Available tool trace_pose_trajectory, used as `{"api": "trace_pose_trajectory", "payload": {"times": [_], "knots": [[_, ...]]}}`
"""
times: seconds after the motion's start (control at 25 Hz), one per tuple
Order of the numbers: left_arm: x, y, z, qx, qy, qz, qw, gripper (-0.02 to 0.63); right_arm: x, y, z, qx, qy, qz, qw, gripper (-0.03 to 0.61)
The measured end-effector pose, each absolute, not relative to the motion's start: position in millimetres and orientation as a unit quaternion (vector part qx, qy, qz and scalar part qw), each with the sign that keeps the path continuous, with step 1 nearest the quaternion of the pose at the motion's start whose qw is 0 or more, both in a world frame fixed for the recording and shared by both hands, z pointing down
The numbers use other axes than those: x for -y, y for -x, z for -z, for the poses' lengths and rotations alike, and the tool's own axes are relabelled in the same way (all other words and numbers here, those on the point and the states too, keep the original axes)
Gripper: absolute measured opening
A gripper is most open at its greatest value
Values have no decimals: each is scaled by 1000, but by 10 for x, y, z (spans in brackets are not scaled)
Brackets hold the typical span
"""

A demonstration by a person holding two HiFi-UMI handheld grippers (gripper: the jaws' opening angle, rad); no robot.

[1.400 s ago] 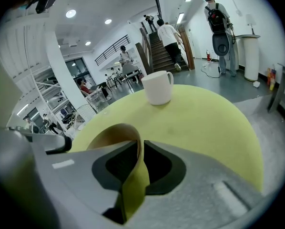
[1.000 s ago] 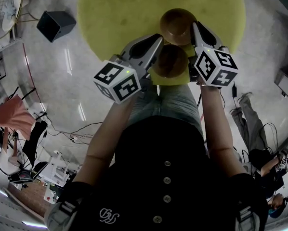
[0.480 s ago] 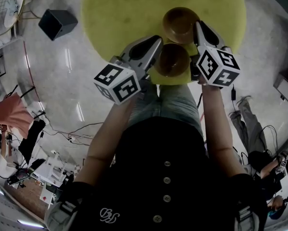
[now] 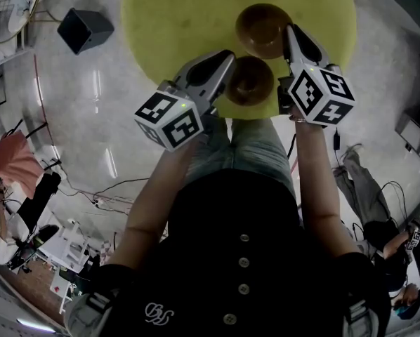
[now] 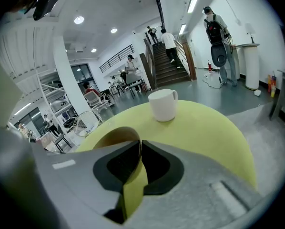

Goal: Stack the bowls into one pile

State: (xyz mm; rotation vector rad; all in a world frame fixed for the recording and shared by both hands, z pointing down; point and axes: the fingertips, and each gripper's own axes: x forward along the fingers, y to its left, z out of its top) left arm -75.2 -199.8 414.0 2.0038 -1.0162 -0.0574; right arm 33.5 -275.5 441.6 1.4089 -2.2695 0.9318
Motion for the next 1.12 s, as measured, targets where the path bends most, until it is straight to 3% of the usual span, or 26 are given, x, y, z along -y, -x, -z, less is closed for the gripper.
{"api": "trace_pose_trajectory", "payload": {"times": [1.12], "knots": [[1319,698,-3873,413,-824,27,388,32,1816,-487,-4115,814,-470,-304,154,20]]}}
